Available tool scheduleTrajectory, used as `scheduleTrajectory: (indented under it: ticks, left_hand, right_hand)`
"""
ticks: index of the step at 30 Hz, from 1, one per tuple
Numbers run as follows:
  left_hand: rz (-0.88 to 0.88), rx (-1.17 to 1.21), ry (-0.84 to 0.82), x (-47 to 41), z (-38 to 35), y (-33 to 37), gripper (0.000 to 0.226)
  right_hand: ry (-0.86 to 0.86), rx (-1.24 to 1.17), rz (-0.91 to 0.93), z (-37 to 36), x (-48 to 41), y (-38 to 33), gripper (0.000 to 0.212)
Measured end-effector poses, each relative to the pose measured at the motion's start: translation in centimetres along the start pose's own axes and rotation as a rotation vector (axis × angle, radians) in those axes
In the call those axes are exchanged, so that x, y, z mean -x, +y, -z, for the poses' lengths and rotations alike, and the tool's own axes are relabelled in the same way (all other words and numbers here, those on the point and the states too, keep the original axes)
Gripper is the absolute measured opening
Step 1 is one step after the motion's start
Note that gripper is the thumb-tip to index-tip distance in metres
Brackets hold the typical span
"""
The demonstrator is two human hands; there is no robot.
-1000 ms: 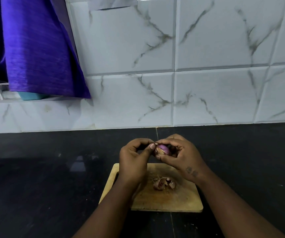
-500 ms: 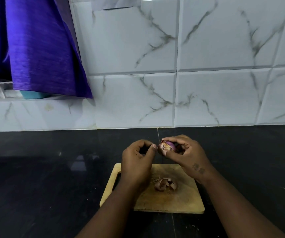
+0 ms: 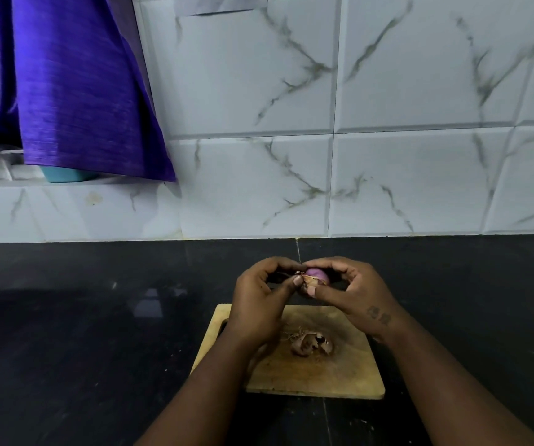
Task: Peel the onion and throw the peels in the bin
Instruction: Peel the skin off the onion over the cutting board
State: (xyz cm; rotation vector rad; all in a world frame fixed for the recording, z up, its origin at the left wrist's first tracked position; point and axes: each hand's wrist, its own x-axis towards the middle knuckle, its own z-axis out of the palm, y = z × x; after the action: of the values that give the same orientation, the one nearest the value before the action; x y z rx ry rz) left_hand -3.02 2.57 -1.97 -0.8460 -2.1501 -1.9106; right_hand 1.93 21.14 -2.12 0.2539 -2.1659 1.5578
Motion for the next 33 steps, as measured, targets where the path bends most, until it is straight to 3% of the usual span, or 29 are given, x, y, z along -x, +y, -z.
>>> scheduleTrajectory:
  ticks: [8, 17, 28, 33]
  left_hand:
    - [-0.055, -0.01, 0.067, 0.2, -0.1, -0.1, 0.02]
    - [0.12, 0.412, 0.124, 0.3, -0.7, 0.2, 0.014]
    - [0.232, 0.653, 0.274, 0.1, -1.5, 0.6, 0.018]
    - [0.215, 0.662, 0.235, 0.0, -1.3, 0.3, 0.018]
  right_hand:
    - [-0.023, -0.047, -0.012, -0.5, -0.1, 0.1, 0.033]
    - [-0.028, 0.036, 0.071, -0.9, 0.0, 0.0, 0.033]
    - [0.031, -0.087, 0.126, -1.7, -0.2, 0.1, 0.033]
    - [0.031, -0.155, 0.115, -1.5, -0.2, 0.0, 0.033]
